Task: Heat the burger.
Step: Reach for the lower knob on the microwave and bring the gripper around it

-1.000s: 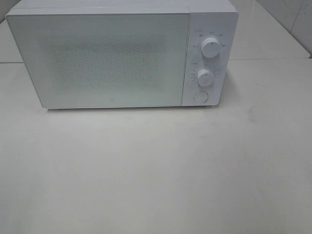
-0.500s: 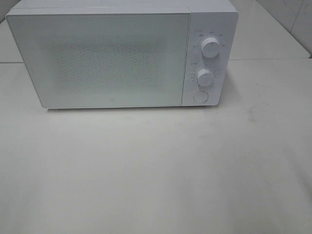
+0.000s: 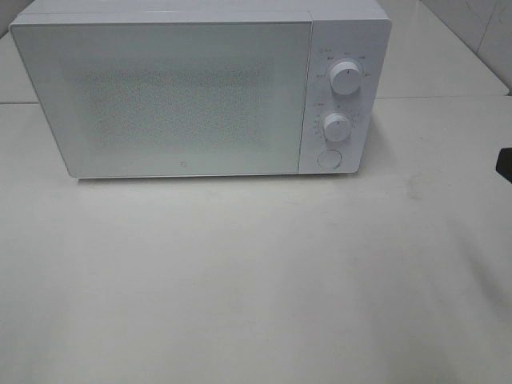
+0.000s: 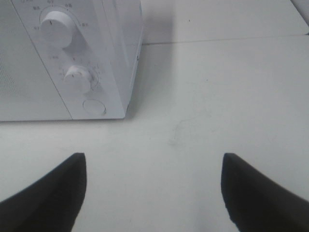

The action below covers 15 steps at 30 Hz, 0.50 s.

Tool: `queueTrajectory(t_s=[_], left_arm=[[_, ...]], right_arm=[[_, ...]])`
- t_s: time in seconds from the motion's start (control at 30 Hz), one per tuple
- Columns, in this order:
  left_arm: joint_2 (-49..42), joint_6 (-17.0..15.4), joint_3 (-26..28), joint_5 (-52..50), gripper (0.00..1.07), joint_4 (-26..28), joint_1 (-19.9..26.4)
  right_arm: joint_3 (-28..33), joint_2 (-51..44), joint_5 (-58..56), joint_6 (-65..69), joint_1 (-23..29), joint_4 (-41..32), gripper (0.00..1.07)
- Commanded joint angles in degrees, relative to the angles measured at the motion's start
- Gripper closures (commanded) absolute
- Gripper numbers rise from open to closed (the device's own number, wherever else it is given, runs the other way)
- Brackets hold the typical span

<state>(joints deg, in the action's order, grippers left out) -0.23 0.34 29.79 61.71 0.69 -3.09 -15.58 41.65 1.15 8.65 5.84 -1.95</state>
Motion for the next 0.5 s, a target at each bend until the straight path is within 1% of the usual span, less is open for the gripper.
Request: queueTrajectory(t_s=[0.03,0.1,0.13,0.2,0.23,0.27,0.33,0.37,0.43,0.47,0.5], left_arm=[[-0.92,0.00,-0.17,-0.40,0.06,0.17,0.06],[-0.92,0.00,-0.17,-0.40,0.06,0.17,0.06],[-0.92,0.00,-0.17,-0.40,0.06,0.17,0.06],[-0.92,0.00,-0.17,-0.40,0.06,0.17,0.06],[-0.92,0.00,-0.17,-0.40,0.06,0.17,0.06],[-0.92,0.00,-0.17,-0.40,0.06,0.17,0.06],[-0.92,0.00,-0.17,-0.40,0.06,0.17,0.06],[-0.92,0.00,-0.17,-0.40,0.06,0.17,0.06],[-0.92,0.00,-0.17,-0.40,0.06,0.17,0.06],[-0.92,0.00,-0.17,-0.40,0.06,0.17,0.06],[-0.92,0.00,-0.17,-0.40,0.06,0.17,0.06]], right_arm=[[0.17,5.10,8.54,1.09,-0.17,0.29,0.32],[0.17,6.47,9.74,1.09,-0.17,0.29,0.32],[0.17,9.05,12.38,1.03,-0.17,0.29,0.32],[0.17,10.49,13.52,0.74,-0.17,0.29,0.32],[0.17,13.06,15.58,-0.11,-0.17,0.29,0.32],[0.17,13.06,15.58,-0.11,-0.17,0.29,0.32],[0.17,17.42,19.60,-1.66,-0.17,0.29,0.32],[0.17,17.42,19.60,-1.66,-0.17,0.29,0.32],[1.49,22.80,28.71,-4.24,0.00,0.11,0.32],[1.49,22.80,28.71,-4.24,0.00,0.11,0.32],[1.95,24.29,31.00,-4.35,0.00,-0.29,0.32]])
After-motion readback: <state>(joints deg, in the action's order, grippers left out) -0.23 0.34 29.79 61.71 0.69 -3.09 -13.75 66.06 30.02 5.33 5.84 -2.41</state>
